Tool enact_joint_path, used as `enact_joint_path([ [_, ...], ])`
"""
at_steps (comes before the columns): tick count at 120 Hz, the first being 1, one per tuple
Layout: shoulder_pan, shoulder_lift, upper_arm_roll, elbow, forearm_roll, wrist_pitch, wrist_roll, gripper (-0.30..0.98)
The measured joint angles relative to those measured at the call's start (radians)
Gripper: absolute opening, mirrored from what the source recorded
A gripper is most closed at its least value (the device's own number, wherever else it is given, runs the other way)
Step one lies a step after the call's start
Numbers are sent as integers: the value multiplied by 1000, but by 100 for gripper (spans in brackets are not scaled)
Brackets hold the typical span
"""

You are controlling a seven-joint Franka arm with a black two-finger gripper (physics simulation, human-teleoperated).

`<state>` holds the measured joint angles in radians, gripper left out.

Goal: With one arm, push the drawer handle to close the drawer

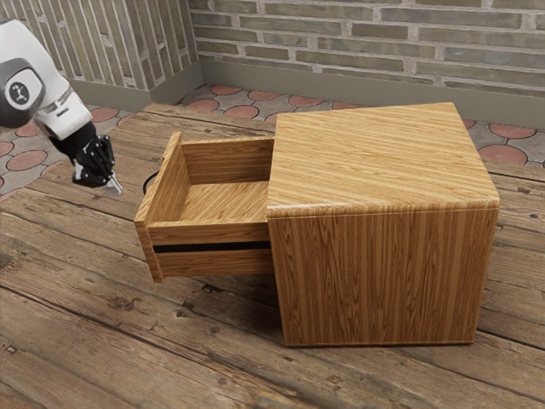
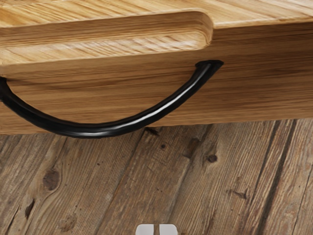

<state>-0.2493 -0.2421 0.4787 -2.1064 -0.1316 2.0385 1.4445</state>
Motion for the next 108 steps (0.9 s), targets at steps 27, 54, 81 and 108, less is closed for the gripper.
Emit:
enact_joint_path([
  [27, -16, 22, -4, 16, -7, 8, -4, -10],
  [54, -34, 48, -5, 31, -13, 14, -8, -10],
  [81, -48, 66, -5, 34, -23, 34, -11, -10],
  [108, -65, 96, -6, 49, -43, 50, -14, -10],
])
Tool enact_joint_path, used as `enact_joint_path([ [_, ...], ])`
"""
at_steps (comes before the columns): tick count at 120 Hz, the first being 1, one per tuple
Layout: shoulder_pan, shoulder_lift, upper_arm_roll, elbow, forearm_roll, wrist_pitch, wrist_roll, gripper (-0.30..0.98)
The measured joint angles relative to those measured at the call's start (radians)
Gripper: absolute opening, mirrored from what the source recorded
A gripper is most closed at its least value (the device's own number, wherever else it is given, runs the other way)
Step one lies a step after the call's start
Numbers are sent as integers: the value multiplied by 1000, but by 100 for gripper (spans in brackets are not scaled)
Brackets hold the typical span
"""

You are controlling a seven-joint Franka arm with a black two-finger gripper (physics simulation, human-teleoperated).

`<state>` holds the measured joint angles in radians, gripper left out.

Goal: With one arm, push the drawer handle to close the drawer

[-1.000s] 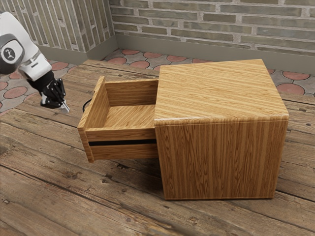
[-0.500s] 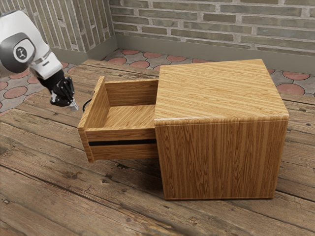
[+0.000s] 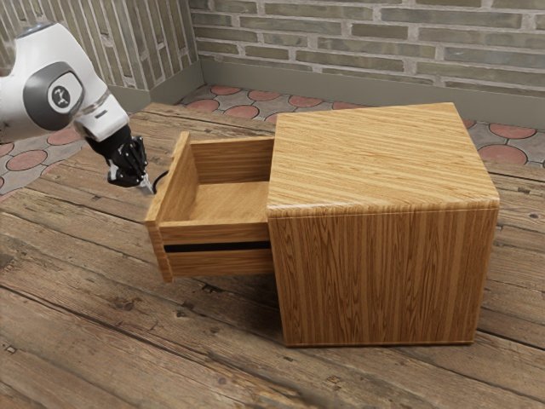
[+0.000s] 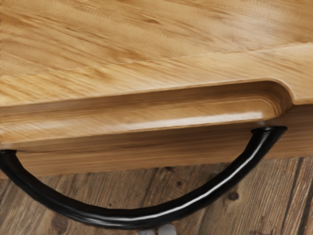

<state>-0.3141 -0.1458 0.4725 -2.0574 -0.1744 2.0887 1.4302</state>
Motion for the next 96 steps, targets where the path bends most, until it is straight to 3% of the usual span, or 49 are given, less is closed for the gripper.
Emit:
enact_joint_path([
  [96, -64, 86, -2, 73, -39, 42, -16, -10],
])
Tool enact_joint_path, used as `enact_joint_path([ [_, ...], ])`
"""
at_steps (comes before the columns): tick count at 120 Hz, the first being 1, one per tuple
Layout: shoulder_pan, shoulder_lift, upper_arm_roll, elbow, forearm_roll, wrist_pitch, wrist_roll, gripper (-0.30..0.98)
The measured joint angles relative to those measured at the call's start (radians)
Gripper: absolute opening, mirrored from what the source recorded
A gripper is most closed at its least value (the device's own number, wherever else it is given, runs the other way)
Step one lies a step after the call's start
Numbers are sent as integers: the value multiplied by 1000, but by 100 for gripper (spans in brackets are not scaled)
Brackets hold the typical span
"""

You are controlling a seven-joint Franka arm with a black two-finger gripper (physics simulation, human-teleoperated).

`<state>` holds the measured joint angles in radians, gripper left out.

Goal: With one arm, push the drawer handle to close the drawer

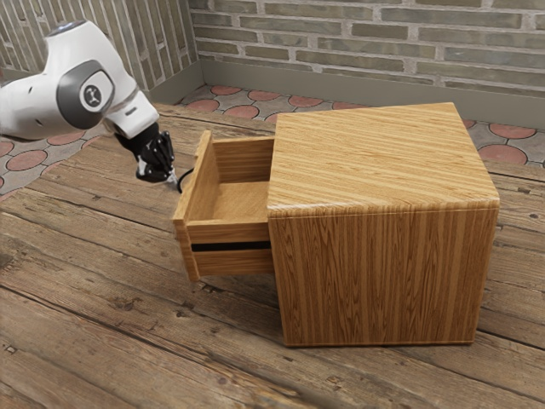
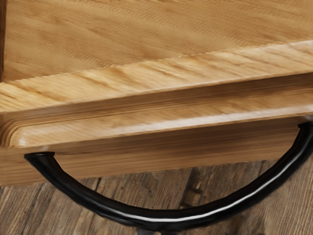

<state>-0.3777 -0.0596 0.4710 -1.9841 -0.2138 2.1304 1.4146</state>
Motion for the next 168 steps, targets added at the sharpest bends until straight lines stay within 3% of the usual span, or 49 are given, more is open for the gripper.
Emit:
enact_joint_path([
  [50, -27, 63, -1, 58, -13, 12, -14, -10],
  [129, -23, 88, -1, 66, -91, 12, -33, -10],
  [168, -132, 138, -2, 133, -109, 10, -38, -10],
])
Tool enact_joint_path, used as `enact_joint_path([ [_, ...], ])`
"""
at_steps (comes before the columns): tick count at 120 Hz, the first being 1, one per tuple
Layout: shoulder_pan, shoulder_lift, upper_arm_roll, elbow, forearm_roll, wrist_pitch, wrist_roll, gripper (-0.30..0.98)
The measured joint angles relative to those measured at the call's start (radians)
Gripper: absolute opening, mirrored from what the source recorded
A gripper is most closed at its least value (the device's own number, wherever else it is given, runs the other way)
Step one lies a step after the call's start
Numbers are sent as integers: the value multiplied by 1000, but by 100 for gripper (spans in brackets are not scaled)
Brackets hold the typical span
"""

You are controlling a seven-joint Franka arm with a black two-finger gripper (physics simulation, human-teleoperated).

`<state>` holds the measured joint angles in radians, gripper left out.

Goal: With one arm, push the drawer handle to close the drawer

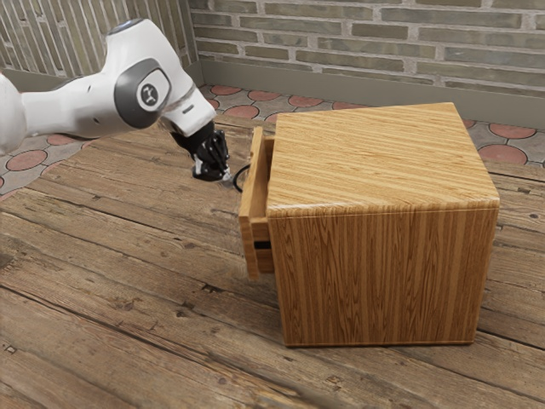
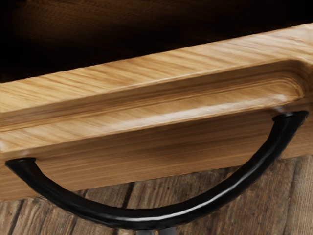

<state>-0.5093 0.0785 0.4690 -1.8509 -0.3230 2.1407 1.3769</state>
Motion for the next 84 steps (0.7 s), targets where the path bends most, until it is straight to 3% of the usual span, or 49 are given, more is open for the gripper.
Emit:
enact_joint_path([
  [52, -39, 53, -8, 69, -23, -5, -6, -10],
  [66, -41, 19, 6, 24, -27, -14, -10, -10],
  [76, -55, -92, 76, -93, 23, -40, -41, 8],
  [84, -37, -190, 112, -103, 111, -103, -121, 23],
])
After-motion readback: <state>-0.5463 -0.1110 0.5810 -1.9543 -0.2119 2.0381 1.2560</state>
